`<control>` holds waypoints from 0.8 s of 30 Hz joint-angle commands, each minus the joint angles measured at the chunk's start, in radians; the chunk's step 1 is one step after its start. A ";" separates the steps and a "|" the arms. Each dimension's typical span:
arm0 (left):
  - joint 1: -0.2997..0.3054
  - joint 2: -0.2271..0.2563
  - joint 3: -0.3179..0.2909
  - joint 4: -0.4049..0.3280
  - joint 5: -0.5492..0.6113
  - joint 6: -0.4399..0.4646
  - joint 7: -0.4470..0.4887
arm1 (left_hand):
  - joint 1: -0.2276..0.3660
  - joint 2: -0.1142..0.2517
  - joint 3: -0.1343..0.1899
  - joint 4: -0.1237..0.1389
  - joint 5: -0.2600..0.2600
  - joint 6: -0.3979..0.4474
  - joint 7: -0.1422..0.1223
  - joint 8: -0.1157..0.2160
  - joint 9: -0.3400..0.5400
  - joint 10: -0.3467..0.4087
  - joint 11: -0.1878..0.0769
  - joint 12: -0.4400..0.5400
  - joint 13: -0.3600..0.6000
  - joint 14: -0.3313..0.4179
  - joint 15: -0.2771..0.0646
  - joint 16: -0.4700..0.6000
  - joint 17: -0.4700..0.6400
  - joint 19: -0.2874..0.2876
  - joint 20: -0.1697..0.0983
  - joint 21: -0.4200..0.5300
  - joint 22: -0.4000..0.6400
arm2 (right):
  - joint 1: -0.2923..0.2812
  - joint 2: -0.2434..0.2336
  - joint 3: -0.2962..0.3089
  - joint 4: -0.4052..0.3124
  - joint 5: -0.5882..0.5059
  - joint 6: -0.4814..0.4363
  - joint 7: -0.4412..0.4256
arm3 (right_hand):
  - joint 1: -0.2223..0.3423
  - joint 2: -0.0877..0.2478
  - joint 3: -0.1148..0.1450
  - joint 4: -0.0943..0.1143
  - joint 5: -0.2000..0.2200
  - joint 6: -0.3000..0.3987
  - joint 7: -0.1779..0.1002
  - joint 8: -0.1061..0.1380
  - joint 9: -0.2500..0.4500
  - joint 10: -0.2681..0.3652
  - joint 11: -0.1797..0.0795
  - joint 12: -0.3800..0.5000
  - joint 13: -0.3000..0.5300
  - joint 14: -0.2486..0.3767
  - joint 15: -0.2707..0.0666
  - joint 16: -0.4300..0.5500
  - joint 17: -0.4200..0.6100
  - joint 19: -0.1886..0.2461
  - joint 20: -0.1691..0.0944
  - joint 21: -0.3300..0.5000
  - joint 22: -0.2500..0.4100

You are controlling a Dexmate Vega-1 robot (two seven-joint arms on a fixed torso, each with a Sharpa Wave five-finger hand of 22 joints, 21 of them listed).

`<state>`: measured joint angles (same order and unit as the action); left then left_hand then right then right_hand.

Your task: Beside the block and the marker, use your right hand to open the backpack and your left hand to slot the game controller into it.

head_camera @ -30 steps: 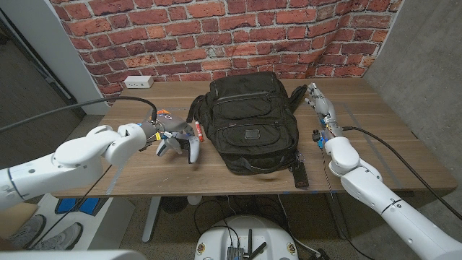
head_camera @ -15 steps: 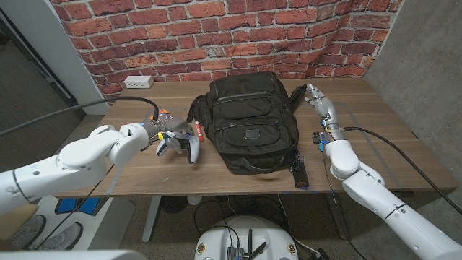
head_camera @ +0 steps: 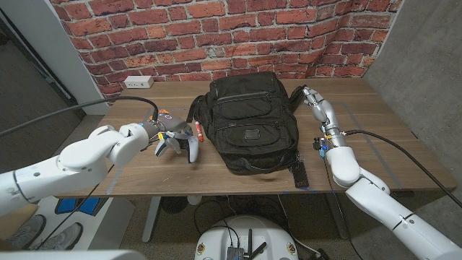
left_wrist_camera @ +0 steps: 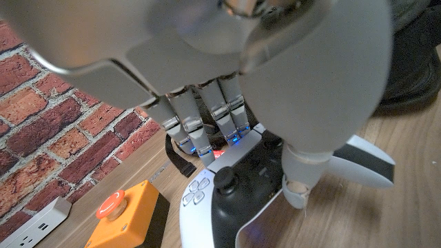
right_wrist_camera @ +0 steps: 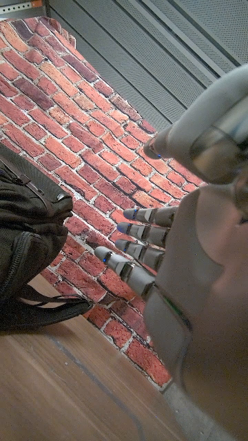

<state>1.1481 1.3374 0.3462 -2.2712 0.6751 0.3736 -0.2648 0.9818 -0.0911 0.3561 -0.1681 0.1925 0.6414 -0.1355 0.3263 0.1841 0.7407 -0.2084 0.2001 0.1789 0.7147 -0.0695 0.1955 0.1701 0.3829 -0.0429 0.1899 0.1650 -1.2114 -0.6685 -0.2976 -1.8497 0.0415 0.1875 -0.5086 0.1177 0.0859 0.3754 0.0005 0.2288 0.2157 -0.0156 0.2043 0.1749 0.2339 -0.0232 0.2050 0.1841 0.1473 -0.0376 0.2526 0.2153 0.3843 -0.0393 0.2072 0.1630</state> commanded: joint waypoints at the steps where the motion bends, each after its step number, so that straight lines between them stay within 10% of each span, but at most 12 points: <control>1: -0.023 -0.015 0.019 -0.007 0.037 0.010 -0.029 | 0.048 0.076 0.007 0.005 0.005 0.071 0.004 0.002 0.003 0.011 -0.001 0.005 0.004 0.014 -0.166 -0.007 0.002 0.005 -0.163 0.001 0.004 | -0.095 -0.045 0.048 -0.061 -0.053 0.017 0.001 | 0.011 -0.002 0.003 -0.008 -0.008 0.012 -0.001 0.004 0.001 0.008 0.004 0.005 0.002 0.013 0.001 0.008 0.005 0.012 0.002 0.003 0.003; 24: -0.051 -0.047 0.040 0.005 0.087 0.015 -0.057 | 0.054 0.085 0.008 0.003 0.005 0.088 -0.002 -0.003 0.004 0.024 -0.002 0.003 0.004 0.022 -0.166 -0.009 0.001 0.002 -0.163 0.000 0.004 | -0.218 -0.079 0.096 -0.129 -0.254 0.022 -0.037 | 0.029 -0.006 -0.001 -0.048 -0.025 0.015 0.000 -0.008 0.005 0.056 0.000 0.009 0.006 0.070 -0.012 0.036 0.023 0.063 0.003 0.000 0.004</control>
<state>1.1254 1.3155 0.3643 -2.2868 0.7341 0.4082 -0.3081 0.9818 -0.0911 0.3561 -0.1681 0.1917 0.6531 -0.1333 0.3203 0.1833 0.7546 -0.2095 0.1964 0.1789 0.7238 -0.0715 0.1877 0.1700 0.3829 -0.0429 0.1899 0.1650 -1.3655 -0.7335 -0.2269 -1.9384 -0.0919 0.2217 -0.5099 0.1334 0.0804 0.3715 -0.0397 0.2057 0.2319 -0.0104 0.2000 0.1748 0.2858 -0.0178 0.2110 0.1888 0.2047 -0.0409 0.2779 0.2353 0.4397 -0.0342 0.2072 0.1631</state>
